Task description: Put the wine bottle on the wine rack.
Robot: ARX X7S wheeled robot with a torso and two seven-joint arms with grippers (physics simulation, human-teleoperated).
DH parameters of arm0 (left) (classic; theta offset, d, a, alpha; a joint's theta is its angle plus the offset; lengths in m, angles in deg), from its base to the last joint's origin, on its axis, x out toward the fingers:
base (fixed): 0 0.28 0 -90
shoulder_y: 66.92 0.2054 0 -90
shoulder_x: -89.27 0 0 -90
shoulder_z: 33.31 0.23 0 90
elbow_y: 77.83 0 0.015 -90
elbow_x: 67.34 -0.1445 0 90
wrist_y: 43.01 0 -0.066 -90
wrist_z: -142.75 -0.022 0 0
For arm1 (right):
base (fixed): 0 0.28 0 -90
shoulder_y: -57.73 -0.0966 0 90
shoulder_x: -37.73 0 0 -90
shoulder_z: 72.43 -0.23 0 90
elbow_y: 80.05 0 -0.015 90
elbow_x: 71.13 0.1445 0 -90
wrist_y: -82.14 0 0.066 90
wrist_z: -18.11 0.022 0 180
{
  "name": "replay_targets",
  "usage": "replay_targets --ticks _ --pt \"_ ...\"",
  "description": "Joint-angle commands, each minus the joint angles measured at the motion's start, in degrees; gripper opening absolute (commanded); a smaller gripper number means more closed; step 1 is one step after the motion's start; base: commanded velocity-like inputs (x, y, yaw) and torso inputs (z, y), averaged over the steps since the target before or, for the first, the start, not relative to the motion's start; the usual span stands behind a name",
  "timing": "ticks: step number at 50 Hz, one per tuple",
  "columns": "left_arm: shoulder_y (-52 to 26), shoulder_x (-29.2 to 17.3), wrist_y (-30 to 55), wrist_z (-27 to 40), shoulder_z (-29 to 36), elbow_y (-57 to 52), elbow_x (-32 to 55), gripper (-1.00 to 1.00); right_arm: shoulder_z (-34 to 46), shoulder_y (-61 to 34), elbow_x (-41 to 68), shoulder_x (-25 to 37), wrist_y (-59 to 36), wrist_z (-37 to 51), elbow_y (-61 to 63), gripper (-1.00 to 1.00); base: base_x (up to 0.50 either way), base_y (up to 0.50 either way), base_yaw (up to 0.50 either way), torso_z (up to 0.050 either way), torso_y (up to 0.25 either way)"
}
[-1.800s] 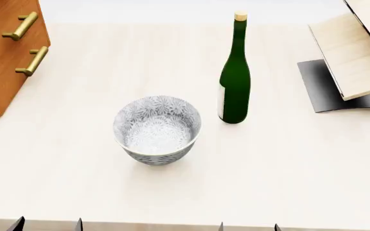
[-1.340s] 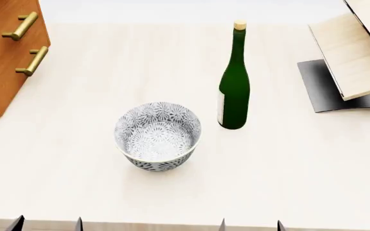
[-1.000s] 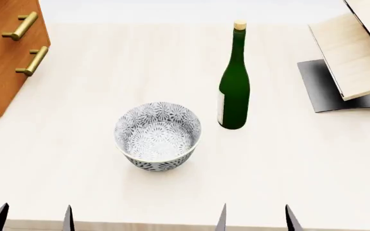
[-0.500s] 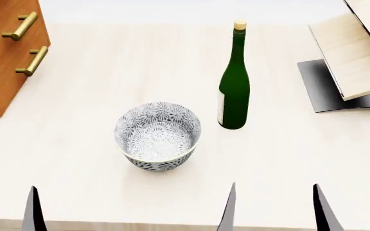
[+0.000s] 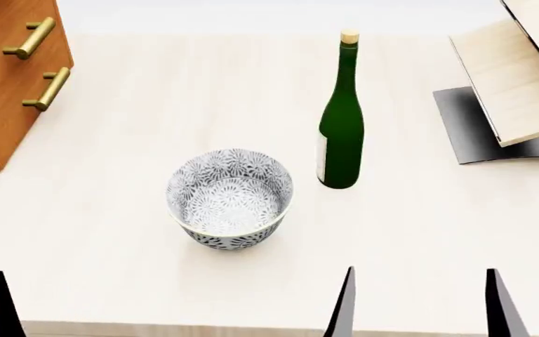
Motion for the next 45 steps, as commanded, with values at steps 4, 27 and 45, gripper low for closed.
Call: replay_targets --ticks 4,27,45 --pt "0.6 -0.6 -3.1 0.8 0.6 0.0 -0.4 1.0 0.6 0.3 0.7 1.0 0.7 0.4 0.6 1.0 0.0 0.0 0.0 0.0 0.0" --pt "0.4 -1.6 -2.9 2.0 1.4 0.3 -0.2 1.0 1.8 0.0 0.7 2.0 -0.9 1.5 0.0 1.0 0.06 0.0 0.0 0.0 0.0" --pt "0.0 -2.4 -2.8 2.8 2.0 0.6 -0.2 1.0 2.1 -0.7 1.3 2.8 -1.6 2.3 -0.8 1.0 0.07 0.0 0.0 0.0 0.0"
